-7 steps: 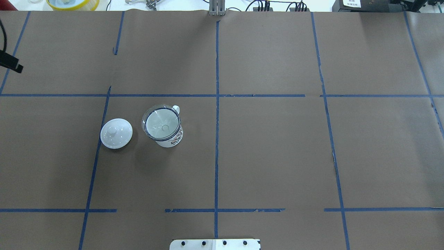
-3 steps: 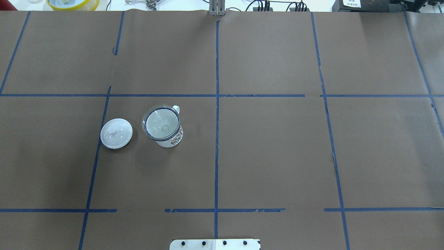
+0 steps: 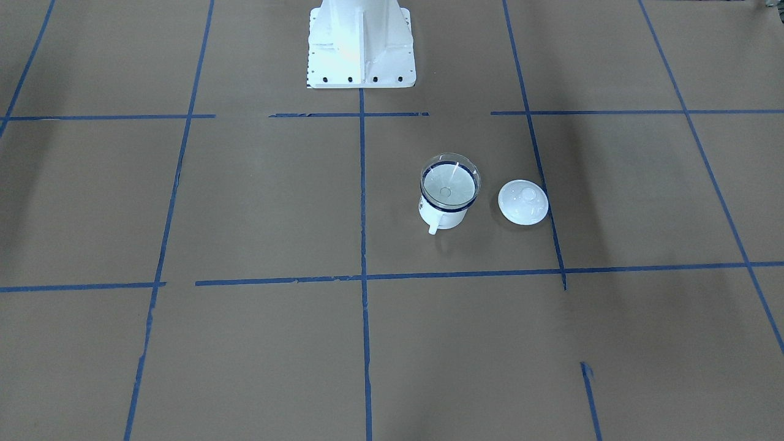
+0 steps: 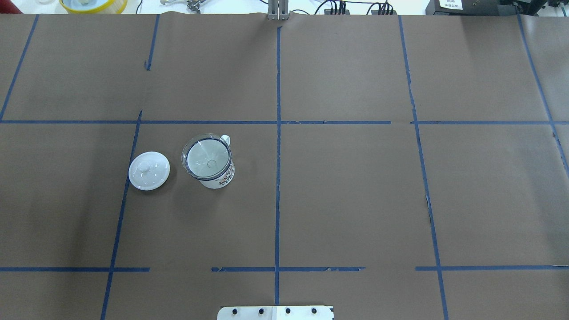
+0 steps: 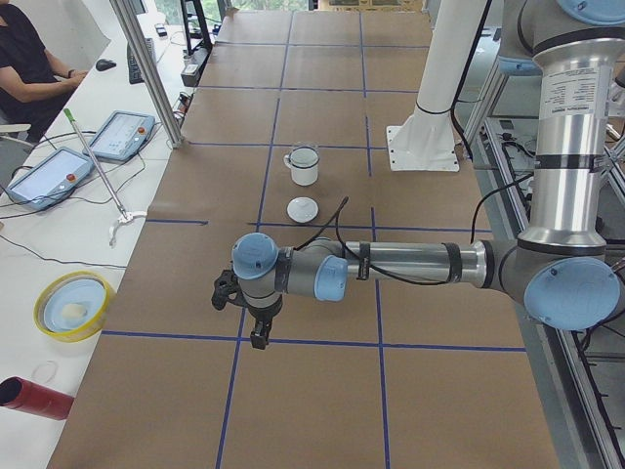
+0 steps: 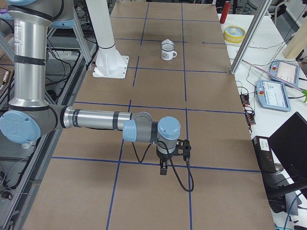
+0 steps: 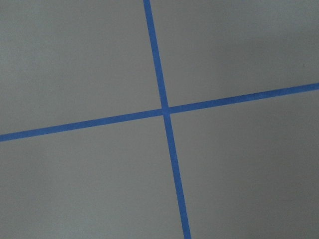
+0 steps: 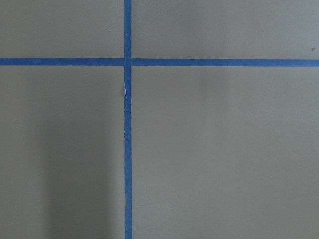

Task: Place funnel on cup

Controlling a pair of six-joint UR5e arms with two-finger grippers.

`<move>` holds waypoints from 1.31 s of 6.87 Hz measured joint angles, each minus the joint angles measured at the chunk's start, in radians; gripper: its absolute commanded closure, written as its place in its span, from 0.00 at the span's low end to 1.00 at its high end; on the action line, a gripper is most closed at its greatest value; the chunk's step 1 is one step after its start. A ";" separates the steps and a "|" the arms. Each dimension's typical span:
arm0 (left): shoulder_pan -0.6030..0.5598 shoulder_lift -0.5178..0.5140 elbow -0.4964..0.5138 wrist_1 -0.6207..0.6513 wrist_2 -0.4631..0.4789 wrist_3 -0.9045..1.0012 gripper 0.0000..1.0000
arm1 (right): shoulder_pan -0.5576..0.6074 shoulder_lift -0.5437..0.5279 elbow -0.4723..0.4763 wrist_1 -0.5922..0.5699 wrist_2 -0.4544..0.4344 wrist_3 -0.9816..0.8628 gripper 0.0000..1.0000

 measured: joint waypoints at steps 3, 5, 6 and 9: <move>-0.053 0.009 -0.019 0.014 0.001 0.006 0.00 | 0.000 0.000 0.000 0.000 0.000 0.000 0.00; -0.079 0.029 -0.074 0.065 0.006 0.008 0.00 | 0.000 0.000 0.000 0.000 0.000 0.000 0.00; -0.083 0.033 -0.084 0.076 0.007 0.009 0.00 | 0.000 0.000 0.000 0.000 0.000 0.000 0.00; -0.085 0.036 -0.083 0.081 0.009 0.009 0.00 | 0.000 0.000 0.000 0.000 0.000 0.000 0.00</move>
